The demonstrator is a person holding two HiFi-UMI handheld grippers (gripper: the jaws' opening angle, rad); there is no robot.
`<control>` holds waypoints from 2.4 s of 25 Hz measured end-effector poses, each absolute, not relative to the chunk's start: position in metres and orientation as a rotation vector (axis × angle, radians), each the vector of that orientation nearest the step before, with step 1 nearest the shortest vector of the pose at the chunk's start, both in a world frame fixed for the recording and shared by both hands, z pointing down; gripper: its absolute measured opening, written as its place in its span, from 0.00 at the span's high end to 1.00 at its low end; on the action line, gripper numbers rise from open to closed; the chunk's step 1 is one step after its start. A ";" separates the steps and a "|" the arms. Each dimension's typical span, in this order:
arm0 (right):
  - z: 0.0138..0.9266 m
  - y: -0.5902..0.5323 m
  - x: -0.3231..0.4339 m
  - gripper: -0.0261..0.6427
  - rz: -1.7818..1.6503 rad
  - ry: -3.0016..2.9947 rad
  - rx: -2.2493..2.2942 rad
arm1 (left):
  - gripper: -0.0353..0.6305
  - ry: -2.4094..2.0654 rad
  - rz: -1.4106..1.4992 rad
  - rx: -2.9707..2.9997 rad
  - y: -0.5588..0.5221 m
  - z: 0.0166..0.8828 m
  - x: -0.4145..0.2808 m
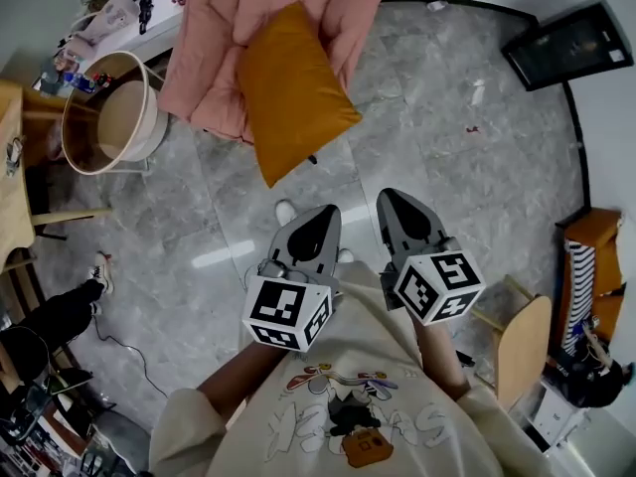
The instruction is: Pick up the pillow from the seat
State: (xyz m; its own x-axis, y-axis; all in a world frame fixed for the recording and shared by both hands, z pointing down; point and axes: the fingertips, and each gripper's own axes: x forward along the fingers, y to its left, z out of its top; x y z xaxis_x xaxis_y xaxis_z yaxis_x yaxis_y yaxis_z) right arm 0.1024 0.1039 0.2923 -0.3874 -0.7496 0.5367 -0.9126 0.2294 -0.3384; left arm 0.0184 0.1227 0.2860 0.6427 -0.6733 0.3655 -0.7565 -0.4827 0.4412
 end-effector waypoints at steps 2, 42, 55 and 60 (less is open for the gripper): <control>0.291 0.089 0.087 0.92 0.890 -2.247 1.562 | 0.94 -1.111 0.185 2.299 0.107 0.286 0.003; 0.350 -0.129 0.068 0.92 1.051 -2.244 1.242 | 0.94 -1.158 0.307 2.053 -0.096 0.356 -0.001; 0.443 -0.167 0.094 0.56 1.318 -2.099 1.023 | 0.94 -1.146 0.379 1.946 -0.142 0.430 0.027; 0.464 -0.177 0.097 0.50 1.357 -2.058 0.987 | 0.94 -1.149 0.390 1.921 -0.152 0.454 0.027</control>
State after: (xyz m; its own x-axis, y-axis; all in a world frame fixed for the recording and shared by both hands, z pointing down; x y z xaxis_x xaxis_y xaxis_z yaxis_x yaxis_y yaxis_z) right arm 0.0966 -0.1770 0.4645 -0.6239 -0.3037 0.7201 -0.7815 0.2479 -0.5726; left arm 0.0274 -0.1525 0.4537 0.5309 -0.5722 0.6251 -0.8345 -0.2248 0.5030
